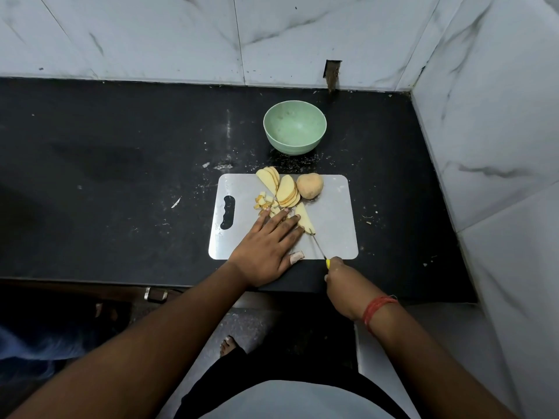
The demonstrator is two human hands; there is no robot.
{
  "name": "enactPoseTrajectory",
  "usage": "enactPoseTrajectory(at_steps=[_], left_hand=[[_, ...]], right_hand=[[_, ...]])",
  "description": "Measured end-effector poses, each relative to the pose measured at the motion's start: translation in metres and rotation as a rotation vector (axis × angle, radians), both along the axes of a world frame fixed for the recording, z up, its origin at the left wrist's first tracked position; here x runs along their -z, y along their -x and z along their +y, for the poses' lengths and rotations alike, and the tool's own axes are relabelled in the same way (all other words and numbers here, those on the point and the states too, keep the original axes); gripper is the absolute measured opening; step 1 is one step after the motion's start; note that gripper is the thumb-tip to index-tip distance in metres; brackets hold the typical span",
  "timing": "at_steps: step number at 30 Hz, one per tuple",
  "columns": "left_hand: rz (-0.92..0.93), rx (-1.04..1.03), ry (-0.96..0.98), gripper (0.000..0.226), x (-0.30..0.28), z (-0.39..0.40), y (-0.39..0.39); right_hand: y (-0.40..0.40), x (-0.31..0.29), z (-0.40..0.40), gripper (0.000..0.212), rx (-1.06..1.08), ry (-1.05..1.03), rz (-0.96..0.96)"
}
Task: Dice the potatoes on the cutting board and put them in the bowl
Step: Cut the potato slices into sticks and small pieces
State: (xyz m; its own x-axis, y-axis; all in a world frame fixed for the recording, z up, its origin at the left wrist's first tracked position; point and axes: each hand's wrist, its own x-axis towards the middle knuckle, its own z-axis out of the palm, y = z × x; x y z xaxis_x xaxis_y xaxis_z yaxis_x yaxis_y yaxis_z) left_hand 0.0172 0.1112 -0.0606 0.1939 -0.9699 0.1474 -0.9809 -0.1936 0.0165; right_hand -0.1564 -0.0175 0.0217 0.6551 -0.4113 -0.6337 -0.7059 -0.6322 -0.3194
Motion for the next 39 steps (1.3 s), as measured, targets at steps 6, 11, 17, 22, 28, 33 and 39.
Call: enactPoseTrajectory(at_steps=[6, 11, 17, 22, 28, 33, 39], left_hand=[[0.010, -0.005, 0.003, 0.062, 0.000, 0.000, 0.001], [0.004, -0.009, 0.000, 0.062, 0.002, 0.001, 0.001], [0.009, -0.006, 0.012, 0.064, 0.002, 0.002, 0.001], [0.024, 0.008, 0.039, 0.063, 0.003, 0.002, 0.000], [0.044, 0.006, 0.048, 0.062, 0.003, 0.004, 0.000], [0.037, 0.006, 0.055, 0.060, 0.002, 0.004, 0.000], [0.044, 0.005, 0.041, 0.061, 0.002, 0.004, 0.000]], right_hand=[[0.003, -0.002, -0.001, 0.016, -0.083, 0.004, -0.004], [0.010, -0.013, -0.001, 0.012, -0.092, 0.003, 0.021], [0.001, -0.022, -0.002, 0.010, 0.050, 0.075, -0.073], [-0.027, -0.020, -0.004, 0.015, 0.082, 0.057, -0.100], [-0.048, -0.018, -0.004, 0.025, 0.110, 0.034, -0.092], [-0.053, -0.013, 0.001, 0.025, 0.081, 0.056, -0.083], [-0.054, -0.012, 0.002, 0.026, 0.074, 0.081, -0.103]])
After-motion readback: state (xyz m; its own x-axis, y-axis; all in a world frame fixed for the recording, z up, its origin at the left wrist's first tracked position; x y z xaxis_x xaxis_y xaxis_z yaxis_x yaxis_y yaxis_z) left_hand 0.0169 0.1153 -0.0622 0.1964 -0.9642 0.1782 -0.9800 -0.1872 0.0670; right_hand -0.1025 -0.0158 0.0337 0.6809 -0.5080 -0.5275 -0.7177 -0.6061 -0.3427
